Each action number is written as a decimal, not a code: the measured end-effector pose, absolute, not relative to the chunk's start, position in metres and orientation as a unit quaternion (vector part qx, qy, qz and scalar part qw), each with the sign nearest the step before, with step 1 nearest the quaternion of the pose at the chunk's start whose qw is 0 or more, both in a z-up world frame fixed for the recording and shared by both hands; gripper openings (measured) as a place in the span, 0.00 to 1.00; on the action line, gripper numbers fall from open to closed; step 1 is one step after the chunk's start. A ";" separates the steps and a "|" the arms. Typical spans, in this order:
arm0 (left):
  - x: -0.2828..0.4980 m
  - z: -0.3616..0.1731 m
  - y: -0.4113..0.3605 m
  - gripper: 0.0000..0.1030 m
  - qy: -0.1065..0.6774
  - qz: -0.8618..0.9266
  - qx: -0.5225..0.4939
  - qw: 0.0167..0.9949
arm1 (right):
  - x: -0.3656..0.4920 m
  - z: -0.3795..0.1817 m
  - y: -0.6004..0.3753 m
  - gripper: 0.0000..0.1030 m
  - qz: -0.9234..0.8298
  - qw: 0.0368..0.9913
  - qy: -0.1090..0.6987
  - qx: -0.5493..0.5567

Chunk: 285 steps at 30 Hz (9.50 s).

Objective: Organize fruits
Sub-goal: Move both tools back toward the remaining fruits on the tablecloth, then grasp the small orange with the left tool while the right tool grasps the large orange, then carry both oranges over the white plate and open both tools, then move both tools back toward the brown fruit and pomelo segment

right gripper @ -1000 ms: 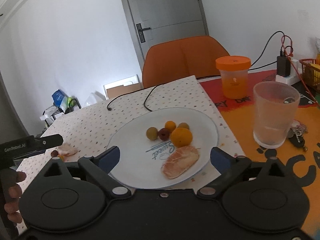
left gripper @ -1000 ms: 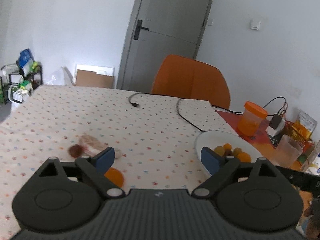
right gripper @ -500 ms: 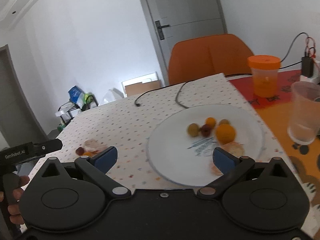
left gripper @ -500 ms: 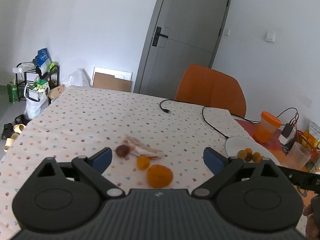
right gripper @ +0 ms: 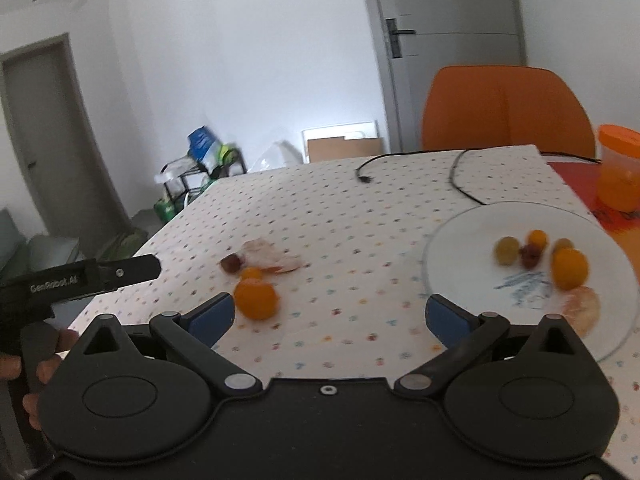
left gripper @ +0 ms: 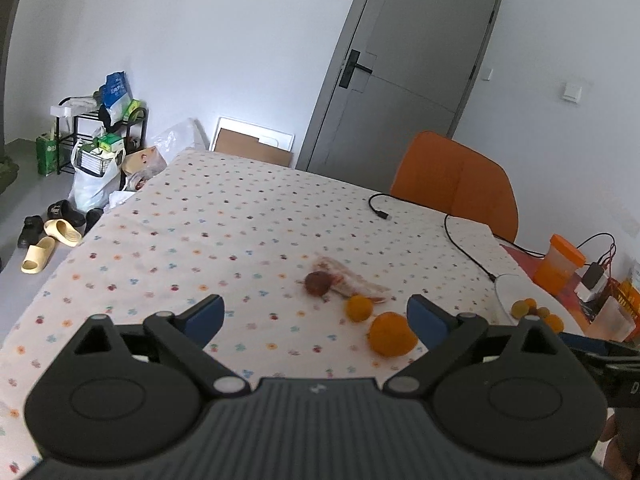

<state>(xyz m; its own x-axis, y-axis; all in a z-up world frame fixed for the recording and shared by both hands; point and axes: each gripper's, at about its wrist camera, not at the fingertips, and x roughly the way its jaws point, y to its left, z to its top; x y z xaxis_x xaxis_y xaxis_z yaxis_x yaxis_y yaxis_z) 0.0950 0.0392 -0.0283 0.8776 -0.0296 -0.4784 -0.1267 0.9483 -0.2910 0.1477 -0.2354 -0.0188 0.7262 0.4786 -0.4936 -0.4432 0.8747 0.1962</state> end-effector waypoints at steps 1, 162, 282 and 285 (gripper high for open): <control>0.094 -0.029 0.041 0.94 0.246 0.028 -0.159 0.956 | 0.147 -0.019 -0.231 1.00 0.254 0.927 0.273 0.030; 0.175 -0.044 -0.102 0.22 0.267 -0.102 -0.075 0.955 | 0.177 -0.037 -0.324 0.38 0.217 0.936 0.252 0.115; 0.143 -0.048 0.022 0.86 0.272 0.008 -0.137 0.953 | 0.190 -0.040 -0.231 0.85 0.283 0.917 0.276 0.061; 0.150 -0.050 0.022 0.80 0.275 0.009 -0.138 0.951 | 0.197 -0.042 -0.228 0.81 0.285 0.914 0.281 0.064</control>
<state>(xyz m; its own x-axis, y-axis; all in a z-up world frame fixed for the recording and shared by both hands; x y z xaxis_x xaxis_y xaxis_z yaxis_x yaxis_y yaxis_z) 0.1499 0.0218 -0.0501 0.8486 -0.0594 -0.5257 -0.0923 0.9618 -0.2577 0.1973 -0.2283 -0.0422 0.6802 0.5567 -0.4769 -0.4846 0.8296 0.2773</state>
